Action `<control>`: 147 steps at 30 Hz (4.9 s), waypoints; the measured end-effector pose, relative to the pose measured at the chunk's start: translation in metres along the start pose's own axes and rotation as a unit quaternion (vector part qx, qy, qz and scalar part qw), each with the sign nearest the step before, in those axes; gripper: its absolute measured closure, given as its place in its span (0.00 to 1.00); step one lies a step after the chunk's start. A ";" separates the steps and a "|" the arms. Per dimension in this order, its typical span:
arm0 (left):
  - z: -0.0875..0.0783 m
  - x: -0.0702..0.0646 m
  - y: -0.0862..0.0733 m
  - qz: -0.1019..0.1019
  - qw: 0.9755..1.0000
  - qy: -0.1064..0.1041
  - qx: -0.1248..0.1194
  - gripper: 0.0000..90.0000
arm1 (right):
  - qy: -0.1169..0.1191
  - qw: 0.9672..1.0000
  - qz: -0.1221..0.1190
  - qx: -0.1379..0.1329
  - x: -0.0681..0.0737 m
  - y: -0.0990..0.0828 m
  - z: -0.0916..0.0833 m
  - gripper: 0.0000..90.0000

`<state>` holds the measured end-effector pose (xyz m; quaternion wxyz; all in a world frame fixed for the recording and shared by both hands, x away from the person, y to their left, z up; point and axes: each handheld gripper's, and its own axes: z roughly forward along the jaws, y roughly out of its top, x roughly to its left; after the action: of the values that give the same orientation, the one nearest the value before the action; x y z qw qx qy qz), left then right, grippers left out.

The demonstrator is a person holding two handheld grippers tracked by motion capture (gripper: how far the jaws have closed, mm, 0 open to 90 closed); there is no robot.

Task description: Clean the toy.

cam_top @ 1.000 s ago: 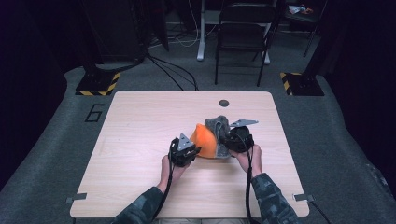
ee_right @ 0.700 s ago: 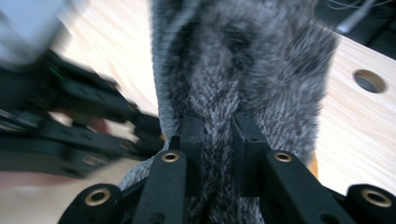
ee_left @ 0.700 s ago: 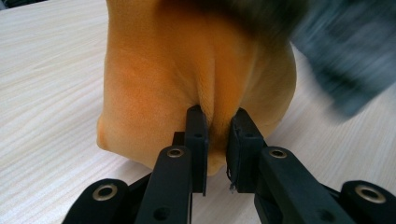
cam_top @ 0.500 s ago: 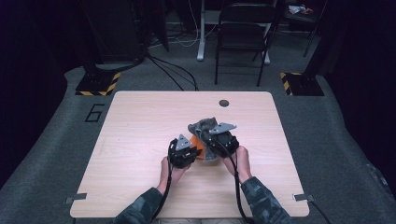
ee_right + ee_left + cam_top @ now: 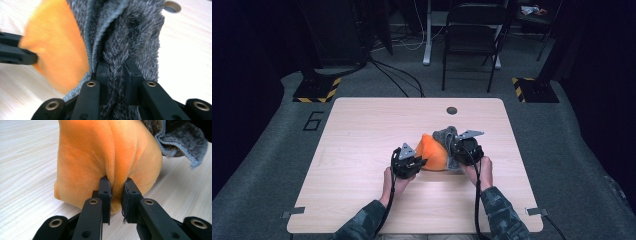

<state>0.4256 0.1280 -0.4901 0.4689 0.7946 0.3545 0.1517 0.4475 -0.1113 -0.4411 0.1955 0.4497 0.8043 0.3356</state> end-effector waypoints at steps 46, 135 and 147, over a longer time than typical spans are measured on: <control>-0.006 0.002 0.001 0.006 1.000 0.010 0.007 0.60 | 0.048 0.999 0.023 -0.011 -0.008 0.001 0.000 0.85; 0.000 -0.002 -0.005 -0.004 1.000 -0.004 0.009 0.82 | 0.031 0.998 -0.056 -0.017 0.033 0.021 -0.014 0.84; 0.000 0.000 -0.005 -0.005 1.000 -0.007 0.008 0.82 | 0.010 1.000 0.011 0.026 -0.014 -0.003 0.003 0.84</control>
<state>0.4236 0.1291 -0.4942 0.4654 0.7978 0.3564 0.1408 0.4554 -0.1234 -0.4454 0.1719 0.4606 0.8095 0.3209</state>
